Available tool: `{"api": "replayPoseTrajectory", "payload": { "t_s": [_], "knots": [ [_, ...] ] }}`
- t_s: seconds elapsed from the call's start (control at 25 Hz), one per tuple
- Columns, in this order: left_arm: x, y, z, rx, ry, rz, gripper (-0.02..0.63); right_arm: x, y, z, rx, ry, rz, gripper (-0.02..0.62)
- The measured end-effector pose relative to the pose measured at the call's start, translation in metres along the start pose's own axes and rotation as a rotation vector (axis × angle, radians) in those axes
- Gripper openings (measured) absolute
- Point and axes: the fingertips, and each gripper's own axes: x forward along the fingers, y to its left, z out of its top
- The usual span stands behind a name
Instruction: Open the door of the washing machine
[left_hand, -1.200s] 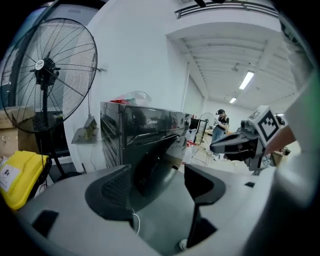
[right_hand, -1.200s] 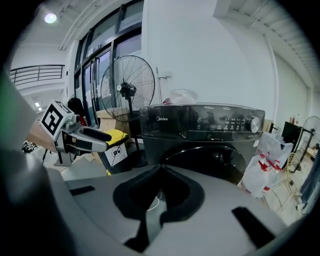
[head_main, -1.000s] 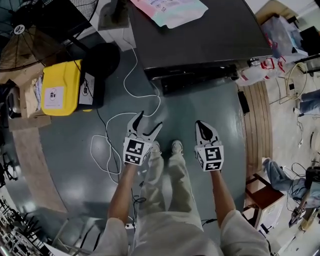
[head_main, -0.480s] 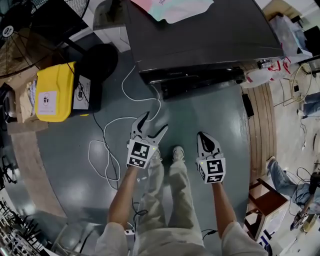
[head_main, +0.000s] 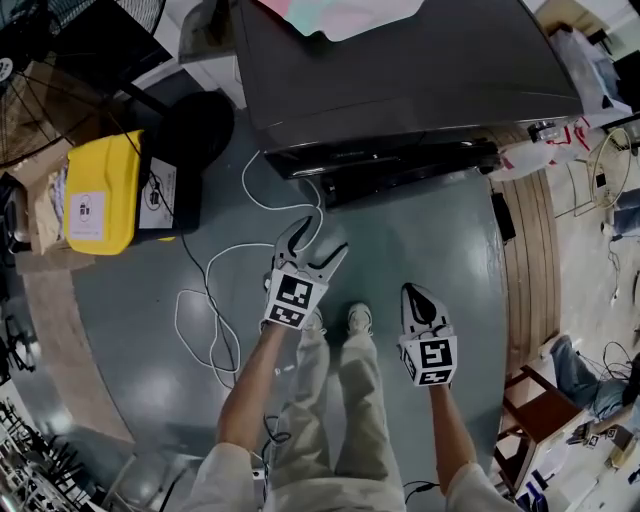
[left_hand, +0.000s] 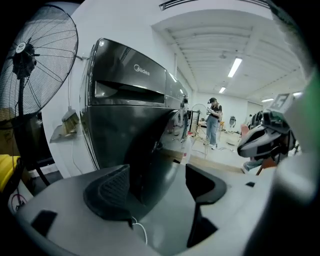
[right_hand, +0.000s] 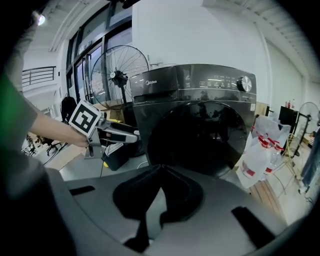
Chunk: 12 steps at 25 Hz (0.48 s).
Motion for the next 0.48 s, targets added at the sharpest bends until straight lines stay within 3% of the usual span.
{"api": "replayPoseTrajectory", "payload": {
  "t_s": [0.48],
  "knots": [
    [0.061, 0.009, -0.001, 0.059, 0.020, -0.013, 0.328, 0.010, -0.018, -0.021, 0.027, 0.012, -0.012, -0.002]
  ]
}}
